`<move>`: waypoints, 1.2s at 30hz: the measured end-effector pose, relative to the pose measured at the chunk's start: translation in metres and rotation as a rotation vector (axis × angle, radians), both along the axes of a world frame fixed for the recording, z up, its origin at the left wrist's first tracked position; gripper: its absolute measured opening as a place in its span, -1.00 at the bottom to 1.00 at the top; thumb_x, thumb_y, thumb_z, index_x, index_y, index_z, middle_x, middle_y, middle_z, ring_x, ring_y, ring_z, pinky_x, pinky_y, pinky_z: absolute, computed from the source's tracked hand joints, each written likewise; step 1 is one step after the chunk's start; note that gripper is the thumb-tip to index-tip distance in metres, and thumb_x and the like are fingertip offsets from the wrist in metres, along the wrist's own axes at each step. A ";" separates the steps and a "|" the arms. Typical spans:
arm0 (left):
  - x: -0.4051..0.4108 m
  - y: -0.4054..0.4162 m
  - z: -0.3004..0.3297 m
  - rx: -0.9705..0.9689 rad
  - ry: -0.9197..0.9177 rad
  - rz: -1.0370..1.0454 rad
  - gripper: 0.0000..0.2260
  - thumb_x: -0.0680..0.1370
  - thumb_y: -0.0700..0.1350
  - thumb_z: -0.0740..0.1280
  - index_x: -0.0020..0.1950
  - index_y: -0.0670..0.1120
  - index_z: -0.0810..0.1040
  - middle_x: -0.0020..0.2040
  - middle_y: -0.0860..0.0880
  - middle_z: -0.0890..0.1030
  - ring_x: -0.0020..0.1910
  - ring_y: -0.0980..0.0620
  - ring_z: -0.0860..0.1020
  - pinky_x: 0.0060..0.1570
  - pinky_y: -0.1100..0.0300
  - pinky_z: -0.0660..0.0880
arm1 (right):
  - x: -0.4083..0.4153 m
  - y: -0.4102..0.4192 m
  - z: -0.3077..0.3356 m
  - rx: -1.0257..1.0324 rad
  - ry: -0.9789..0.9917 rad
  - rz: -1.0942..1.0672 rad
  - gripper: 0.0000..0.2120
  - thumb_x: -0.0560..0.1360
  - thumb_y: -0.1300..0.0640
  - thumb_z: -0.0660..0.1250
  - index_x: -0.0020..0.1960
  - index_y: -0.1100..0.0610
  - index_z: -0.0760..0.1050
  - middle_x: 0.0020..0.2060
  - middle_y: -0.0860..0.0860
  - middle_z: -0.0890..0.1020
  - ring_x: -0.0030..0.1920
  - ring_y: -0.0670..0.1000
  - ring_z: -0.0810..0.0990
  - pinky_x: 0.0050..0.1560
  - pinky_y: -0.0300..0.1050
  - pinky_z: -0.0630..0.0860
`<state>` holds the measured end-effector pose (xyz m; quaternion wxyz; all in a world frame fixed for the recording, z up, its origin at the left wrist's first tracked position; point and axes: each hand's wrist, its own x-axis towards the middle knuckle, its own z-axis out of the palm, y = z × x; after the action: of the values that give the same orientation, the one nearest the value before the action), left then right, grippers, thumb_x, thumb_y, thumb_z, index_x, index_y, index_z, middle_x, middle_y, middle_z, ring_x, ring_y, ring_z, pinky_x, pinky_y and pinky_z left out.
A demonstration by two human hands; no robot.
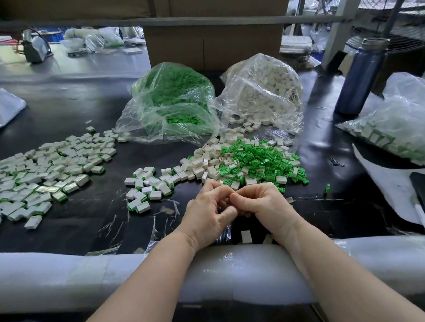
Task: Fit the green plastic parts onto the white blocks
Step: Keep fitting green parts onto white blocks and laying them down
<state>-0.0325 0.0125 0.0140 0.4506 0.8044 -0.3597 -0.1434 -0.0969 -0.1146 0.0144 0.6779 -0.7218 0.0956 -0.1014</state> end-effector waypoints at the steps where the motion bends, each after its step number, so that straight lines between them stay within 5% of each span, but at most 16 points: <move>1: 0.000 0.000 0.000 0.001 0.000 0.001 -0.89 0.33 -0.02 0.23 -0.20 0.17 0.48 -0.01 0.04 0.42 -0.07 -0.08 0.51 0.10 -0.05 0.45 | 0.000 0.000 0.000 0.002 0.001 -0.002 -0.84 0.47 0.33 0.33 -0.26 0.21 0.60 -0.52 -0.05 0.54 -0.50 -0.19 0.43 -0.43 -0.38 0.37; 19: -0.001 0.000 0.002 -0.017 0.016 -0.020 -0.89 0.32 -0.01 0.22 -0.21 0.19 0.46 -0.04 0.11 0.41 -0.08 -0.05 0.52 0.08 -0.04 0.47 | 0.000 0.001 0.000 0.092 -0.007 -0.025 -0.84 0.47 0.36 0.31 -0.28 0.31 0.56 -0.56 -0.02 0.54 -0.53 -0.17 0.48 -0.47 -0.37 0.40; 24: 0.004 -0.001 -0.004 -0.089 0.033 0.014 -0.95 0.48 -0.14 0.32 -0.09 -0.01 0.53 -0.03 0.08 0.40 -0.10 0.00 0.48 0.09 0.13 0.47 | 0.002 0.002 -0.003 0.009 -0.056 -0.016 -0.86 0.51 0.23 0.32 -0.19 0.15 0.62 -0.41 -0.01 0.61 -0.38 -0.14 0.55 -0.34 -0.33 0.48; 29: 0.007 -0.002 -0.006 -0.144 0.037 0.068 -0.96 0.52 -0.22 0.34 -0.09 -0.08 0.52 0.05 -0.05 0.38 -0.20 0.11 0.42 -0.17 0.47 0.41 | 0.004 -0.003 -0.007 -0.075 -0.083 -0.158 -0.92 0.48 0.25 0.37 -0.14 0.11 0.59 -0.28 0.03 0.65 -0.28 -0.10 0.60 -0.32 -0.28 0.53; 36: 0.008 -0.002 -0.009 -0.076 -0.008 0.073 -0.94 0.52 -0.18 0.34 -0.03 -0.13 0.56 0.03 0.05 0.36 -0.22 0.12 0.43 -0.11 0.39 0.42 | 0.005 -0.002 -0.009 -0.276 -0.039 -0.178 -0.88 0.48 0.26 0.36 -0.21 0.11 0.52 -0.36 0.05 0.56 -0.36 -0.03 0.51 -0.27 -0.11 0.53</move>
<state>-0.0242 0.0101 0.0051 0.4843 0.7998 -0.3370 -0.1101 -0.0923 -0.1162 0.0056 0.5622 -0.7948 0.1313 -0.1873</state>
